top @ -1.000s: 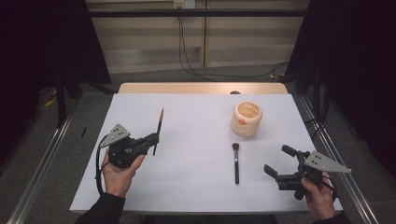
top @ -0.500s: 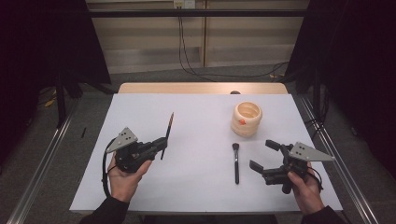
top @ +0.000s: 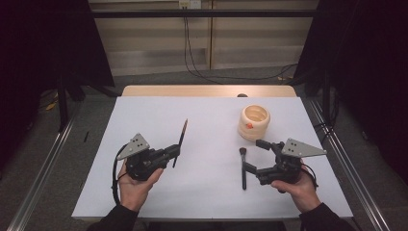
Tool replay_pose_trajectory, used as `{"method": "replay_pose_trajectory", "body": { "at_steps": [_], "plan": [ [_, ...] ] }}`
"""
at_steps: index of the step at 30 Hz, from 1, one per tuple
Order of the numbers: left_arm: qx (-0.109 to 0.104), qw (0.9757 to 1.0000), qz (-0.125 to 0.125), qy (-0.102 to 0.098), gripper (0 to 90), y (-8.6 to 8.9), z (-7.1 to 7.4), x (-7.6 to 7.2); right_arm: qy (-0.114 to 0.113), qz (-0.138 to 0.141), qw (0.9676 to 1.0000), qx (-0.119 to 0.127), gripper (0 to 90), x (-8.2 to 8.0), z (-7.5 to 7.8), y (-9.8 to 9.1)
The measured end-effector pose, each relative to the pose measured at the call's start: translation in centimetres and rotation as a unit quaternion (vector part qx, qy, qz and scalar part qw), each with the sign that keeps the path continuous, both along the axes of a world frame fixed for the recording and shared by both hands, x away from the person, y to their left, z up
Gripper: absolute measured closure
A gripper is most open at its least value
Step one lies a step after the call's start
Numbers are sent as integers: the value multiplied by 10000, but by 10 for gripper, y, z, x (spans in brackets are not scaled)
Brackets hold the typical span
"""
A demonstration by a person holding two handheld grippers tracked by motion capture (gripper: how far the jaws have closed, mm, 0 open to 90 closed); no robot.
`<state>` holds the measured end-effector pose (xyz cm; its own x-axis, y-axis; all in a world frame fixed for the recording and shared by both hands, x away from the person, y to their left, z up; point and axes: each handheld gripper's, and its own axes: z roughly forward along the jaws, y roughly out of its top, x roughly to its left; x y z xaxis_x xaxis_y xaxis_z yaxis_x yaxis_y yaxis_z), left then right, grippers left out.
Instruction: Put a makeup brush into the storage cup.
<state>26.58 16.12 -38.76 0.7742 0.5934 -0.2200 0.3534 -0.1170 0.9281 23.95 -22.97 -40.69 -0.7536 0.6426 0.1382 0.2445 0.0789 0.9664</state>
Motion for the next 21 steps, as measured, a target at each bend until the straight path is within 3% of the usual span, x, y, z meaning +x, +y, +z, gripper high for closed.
{"method": "replay_pose_trajectory", "body": {
  "at_steps": [5, 11, 12, 13, 16, 17, 18, 19, 21],
  "plan": [
    [30, 10000, -58, -57, 842, -8, 3, -2, 23, 196, 9998, 10, 91, 4, 6, 7],
    [-115, 9999, -95, -83, 842, -13, 8, 1, -165, 303, 9994, -10, 95, 10, 18, 17],
    [-63, 9999, -52, -83, 842, -15, 9, 1, -205, 325, 9993, 24, 94, 11, 18, 19],
    [-70, 9998, -171, -109, 842, -18, 8, 2, -210, 341, 9992, 39, 88, 12, 19, 20],
    [43, 9997, -179, -143, 842, -25, 9, 2, -302, 340, 9989, 62, 65, 15, 22, 26],
    [-83, 9996, -222, -142, 842, -28, 9, 2, -334, 314, 9989, 79, 49, 17, 22, 28],
    [-72, 9996, -227, -154, 842, -30, 10, 1, -362, 252, 9990, 30, 50, 17, 23, 29],
    [-38, 9990, -406, -179, 842, -31, 10, 2, -363, 293, 9989, 6, 57, 19, 23, 31],
    [-15, 9991, -376, -179, 842, -35, 10, 2, -253, 369, 9990, 54, 58, 21, 23, 33]
  ]
}}
